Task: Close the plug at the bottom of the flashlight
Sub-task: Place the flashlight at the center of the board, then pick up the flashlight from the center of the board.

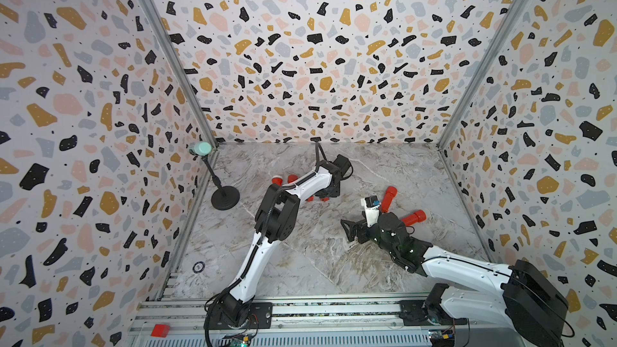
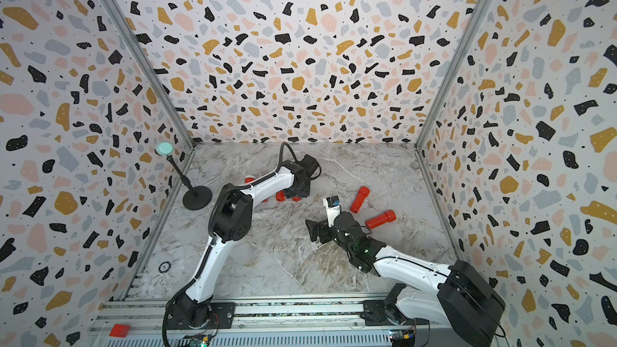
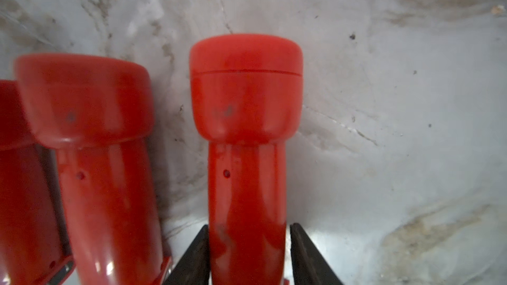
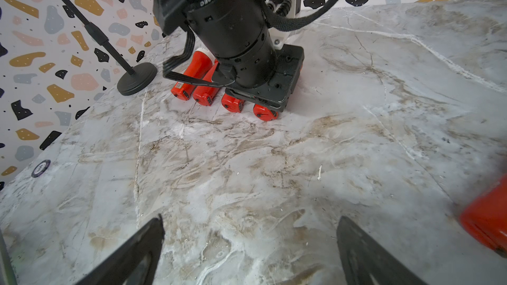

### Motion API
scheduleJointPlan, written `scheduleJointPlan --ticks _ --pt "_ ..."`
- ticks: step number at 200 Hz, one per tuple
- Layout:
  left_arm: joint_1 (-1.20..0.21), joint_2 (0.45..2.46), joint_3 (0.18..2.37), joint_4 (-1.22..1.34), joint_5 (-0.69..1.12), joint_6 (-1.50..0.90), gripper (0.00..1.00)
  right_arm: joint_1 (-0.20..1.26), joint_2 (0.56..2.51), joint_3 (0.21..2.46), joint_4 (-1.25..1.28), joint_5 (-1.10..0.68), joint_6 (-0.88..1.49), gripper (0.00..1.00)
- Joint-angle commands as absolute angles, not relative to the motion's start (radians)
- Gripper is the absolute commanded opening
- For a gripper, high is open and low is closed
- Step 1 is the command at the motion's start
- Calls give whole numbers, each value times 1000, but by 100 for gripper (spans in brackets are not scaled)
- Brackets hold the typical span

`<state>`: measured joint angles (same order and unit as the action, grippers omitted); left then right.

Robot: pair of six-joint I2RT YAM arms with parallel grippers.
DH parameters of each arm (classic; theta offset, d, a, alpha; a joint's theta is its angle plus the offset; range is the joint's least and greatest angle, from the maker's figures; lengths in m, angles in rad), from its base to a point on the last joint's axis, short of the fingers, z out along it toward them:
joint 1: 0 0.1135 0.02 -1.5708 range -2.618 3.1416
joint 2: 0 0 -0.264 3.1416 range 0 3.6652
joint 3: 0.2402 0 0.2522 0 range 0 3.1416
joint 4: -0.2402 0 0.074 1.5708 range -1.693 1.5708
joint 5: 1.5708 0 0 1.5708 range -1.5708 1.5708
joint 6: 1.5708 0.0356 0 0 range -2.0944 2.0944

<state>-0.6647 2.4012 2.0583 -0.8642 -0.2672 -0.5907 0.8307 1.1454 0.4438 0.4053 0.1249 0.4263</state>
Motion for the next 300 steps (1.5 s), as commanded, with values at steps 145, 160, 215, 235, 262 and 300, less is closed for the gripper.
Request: scheduleJointPlan --ticks 145,160,215,235,262,300 --pt "-700 2256 2125 -883 -256 -598 74 834 1021 407 401 266 452 100" --pt "-706 2242 2119 -873 -250 -599 75 834 990 398 391 308 454 100" --pt "-727 2166 2014 -766 -202 -591 83 728 887 376 303 370 538 100" --pt "-747 2137 1967 -708 -196 -575 92 627 858 365 246 348 604 99" --pt "-776 2112 1917 -644 -187 -556 97 450 855 351 172 259 701 100" --pt "-823 2090 1874 -572 -205 -518 100 326 890 359 116 174 765 100"
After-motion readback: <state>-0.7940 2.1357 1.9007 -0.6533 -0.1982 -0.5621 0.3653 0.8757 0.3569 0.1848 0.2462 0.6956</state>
